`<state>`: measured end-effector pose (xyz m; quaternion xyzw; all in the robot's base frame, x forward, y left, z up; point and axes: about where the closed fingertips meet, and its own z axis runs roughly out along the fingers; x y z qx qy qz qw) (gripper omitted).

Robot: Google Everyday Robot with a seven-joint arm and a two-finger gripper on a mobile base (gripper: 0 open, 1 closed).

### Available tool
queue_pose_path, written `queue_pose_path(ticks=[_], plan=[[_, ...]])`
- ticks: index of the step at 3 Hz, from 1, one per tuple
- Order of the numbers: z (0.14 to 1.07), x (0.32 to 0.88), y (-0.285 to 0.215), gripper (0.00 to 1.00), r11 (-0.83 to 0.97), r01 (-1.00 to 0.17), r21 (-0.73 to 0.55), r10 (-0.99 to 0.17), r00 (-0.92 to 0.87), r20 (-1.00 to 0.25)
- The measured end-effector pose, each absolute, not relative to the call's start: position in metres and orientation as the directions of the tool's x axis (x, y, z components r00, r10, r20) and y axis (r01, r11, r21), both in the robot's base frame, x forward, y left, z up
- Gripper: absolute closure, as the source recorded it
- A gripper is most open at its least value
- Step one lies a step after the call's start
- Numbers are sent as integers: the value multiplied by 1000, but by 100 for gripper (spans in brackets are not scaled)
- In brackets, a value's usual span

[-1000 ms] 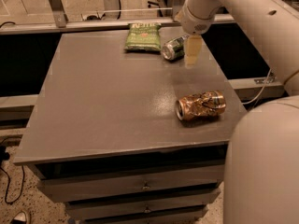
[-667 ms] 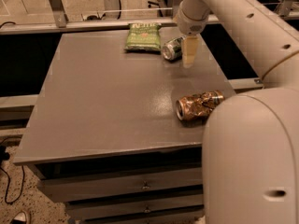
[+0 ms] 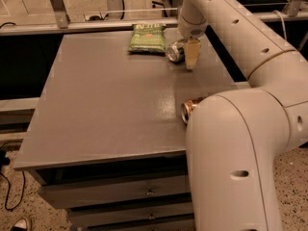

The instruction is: Pick green can

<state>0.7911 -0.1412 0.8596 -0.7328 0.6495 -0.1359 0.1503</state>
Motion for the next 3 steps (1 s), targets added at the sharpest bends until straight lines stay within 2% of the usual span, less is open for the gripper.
queue_pose_path(ticks=[3], plan=[[853, 789, -143, 88, -139, -923, -359, -989, 146, 7]])
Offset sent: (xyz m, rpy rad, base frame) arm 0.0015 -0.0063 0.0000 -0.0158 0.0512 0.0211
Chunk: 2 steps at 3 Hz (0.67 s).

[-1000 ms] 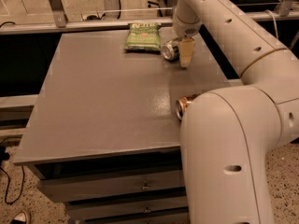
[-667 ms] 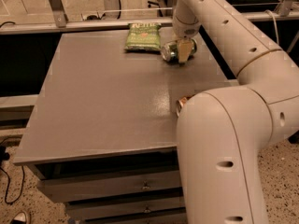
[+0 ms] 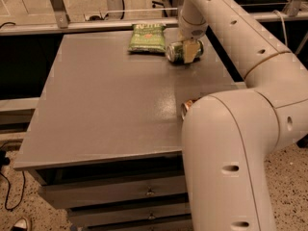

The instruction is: Pick green can

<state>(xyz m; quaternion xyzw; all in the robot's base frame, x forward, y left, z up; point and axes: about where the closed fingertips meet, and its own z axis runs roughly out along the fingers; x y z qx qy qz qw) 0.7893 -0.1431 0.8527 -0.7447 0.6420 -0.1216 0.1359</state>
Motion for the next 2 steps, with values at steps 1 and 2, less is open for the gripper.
queue_pose_path(ticks=[1, 2], plan=[[861, 781, -140, 100, -151, -919, -365, -986, 168, -17], [890, 749, -120, 100, -166, -912, -375, -973, 213, -87]])
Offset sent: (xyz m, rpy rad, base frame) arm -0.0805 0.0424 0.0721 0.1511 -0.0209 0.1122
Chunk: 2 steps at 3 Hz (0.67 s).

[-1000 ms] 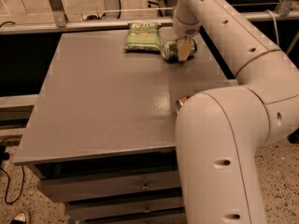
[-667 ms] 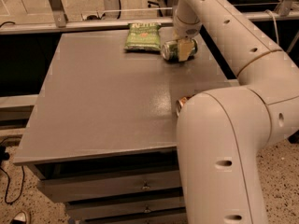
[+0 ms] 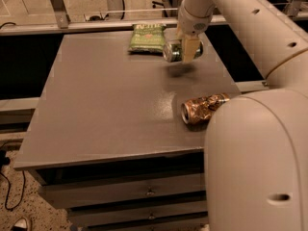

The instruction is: Pick green can

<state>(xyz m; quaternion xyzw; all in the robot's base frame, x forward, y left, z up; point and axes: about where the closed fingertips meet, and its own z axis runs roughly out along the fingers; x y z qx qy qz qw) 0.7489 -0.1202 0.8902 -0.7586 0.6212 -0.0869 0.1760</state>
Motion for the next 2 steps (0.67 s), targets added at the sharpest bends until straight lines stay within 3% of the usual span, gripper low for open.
queue_pose_path(ticks=[2], plan=[[936, 636, -62, 100, -70, -961, -266, -889, 181, -422]])
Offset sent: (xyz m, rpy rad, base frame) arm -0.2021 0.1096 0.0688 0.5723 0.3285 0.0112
